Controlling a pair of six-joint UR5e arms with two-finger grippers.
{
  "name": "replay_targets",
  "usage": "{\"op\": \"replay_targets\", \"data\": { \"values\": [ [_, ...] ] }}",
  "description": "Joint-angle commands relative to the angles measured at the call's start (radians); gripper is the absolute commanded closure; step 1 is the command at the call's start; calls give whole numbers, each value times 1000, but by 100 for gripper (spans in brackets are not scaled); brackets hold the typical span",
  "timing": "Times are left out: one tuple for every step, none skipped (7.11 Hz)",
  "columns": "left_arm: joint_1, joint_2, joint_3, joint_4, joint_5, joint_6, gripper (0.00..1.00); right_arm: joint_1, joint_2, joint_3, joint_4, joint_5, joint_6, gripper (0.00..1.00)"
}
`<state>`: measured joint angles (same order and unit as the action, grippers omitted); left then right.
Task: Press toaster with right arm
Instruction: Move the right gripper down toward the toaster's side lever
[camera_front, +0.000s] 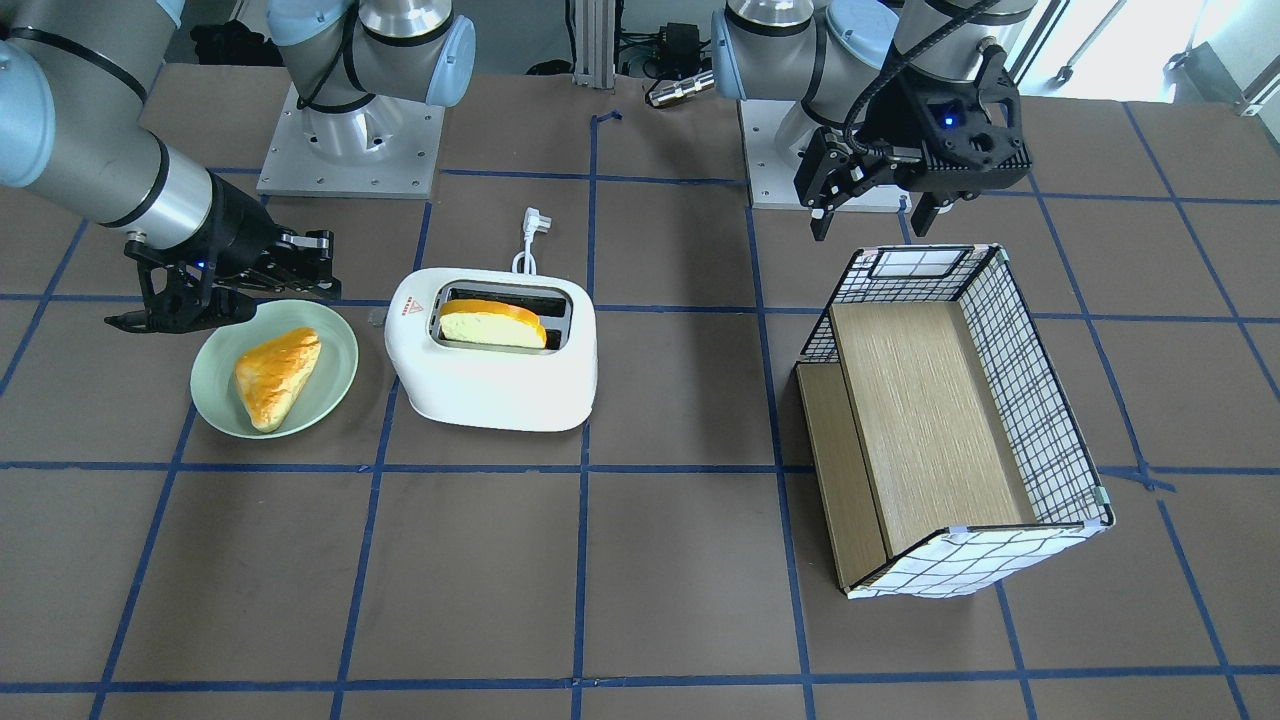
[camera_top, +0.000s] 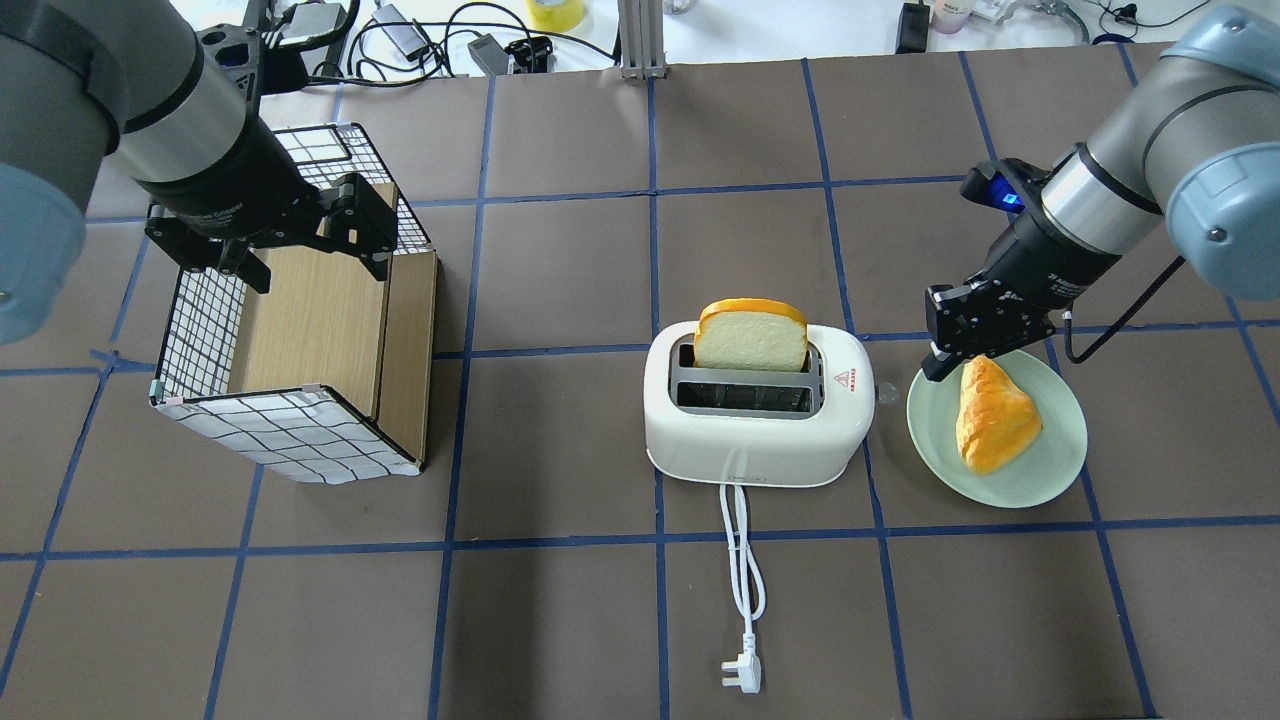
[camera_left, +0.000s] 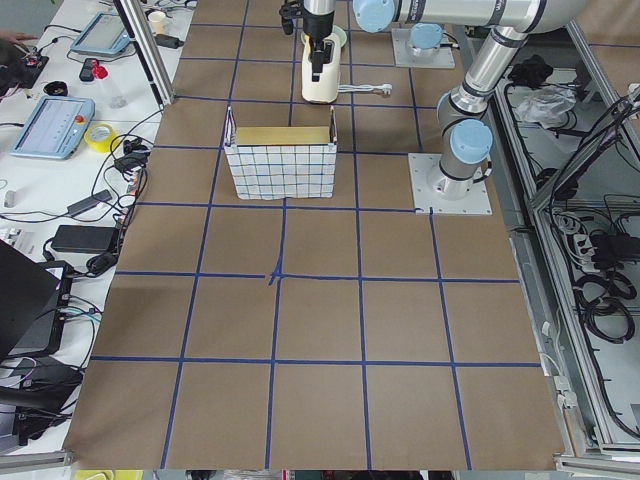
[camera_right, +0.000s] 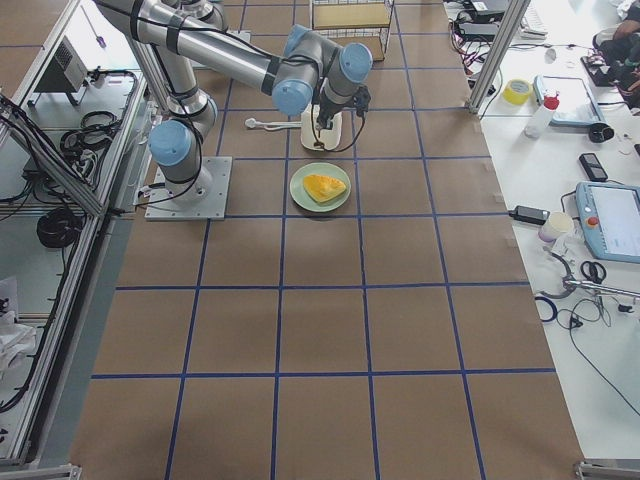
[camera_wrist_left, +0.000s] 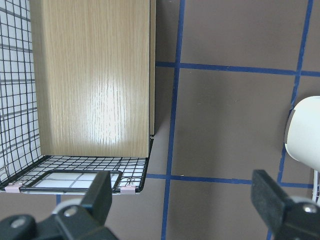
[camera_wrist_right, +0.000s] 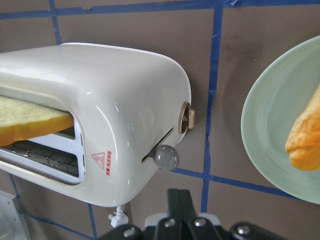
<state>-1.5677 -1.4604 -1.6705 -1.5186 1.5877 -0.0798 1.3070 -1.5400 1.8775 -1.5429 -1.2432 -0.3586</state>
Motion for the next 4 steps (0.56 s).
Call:
{"op": "replay_targets", "data": {
  "values": [
    [0, 0, 0, 0, 0, 0, 0, -11, 20, 35, -53, 96, -28, 100],
    [0, 0, 0, 0, 0, 0, 0, -11, 21, 55, -81, 100, -30, 100],
    [0, 0, 0, 0, 0, 0, 0, -12, 21, 83, -121, 99, -58, 100],
    [0, 0, 0, 0, 0, 0, 0, -14, 21, 89, -124, 99, -80, 100]
  ]
}}
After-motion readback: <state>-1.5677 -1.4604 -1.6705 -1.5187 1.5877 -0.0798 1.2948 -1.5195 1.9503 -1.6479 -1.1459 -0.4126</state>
